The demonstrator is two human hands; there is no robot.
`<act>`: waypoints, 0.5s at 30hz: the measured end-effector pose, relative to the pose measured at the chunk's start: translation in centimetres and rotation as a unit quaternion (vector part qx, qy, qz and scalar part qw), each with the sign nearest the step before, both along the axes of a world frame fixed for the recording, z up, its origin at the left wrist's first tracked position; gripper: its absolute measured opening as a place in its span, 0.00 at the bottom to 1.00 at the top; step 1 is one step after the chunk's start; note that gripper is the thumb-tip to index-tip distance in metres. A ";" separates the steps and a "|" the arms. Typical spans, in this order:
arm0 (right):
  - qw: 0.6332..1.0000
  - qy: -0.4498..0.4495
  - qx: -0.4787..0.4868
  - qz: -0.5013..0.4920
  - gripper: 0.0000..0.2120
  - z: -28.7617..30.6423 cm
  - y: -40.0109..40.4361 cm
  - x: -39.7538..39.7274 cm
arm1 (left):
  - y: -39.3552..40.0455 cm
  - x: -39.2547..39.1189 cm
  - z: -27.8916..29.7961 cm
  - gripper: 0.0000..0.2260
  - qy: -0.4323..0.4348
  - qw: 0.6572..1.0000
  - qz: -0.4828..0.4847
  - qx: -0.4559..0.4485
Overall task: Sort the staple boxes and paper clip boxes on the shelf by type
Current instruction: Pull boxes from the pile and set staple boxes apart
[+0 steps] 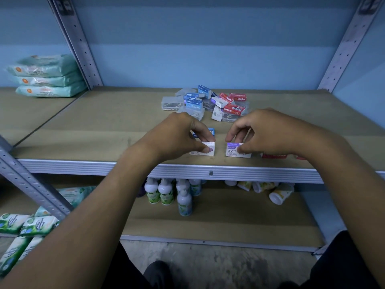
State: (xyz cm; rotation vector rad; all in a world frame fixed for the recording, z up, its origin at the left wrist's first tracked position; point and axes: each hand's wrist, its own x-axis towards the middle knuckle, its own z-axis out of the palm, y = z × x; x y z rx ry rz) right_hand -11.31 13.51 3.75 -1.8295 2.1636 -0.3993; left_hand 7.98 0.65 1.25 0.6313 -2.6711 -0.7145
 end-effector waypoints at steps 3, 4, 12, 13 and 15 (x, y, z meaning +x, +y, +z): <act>1.000 -0.004 0.000 -0.002 0.13 0.0 0.0 0.1 | 0.1 0.0 0.0 0.10 0.003 1.000 -0.004 0.002; 1.000 -0.006 -0.001 -0.001 0.12 0.0 -0.1 0.2 | 0.0 0.0 0.0 0.10 0.004 1.000 -0.003 0.003; 1.000 -0.025 -0.005 -0.002 0.13 0.1 -0.1 0.1 | 0.0 0.4 0.2 0.12 0.028 1.000 0.009 0.004; 0.999 -0.030 -0.019 -0.009 0.12 0.1 -0.1 0.0 | -0.1 0.4 0.3 0.12 0.042 0.999 0.014 0.004; 0.998 -0.031 -0.050 -0.019 0.11 0.1 -0.4 -0.1 | -0.5 0.4 0.5 0.13 0.064 0.997 0.029 -0.009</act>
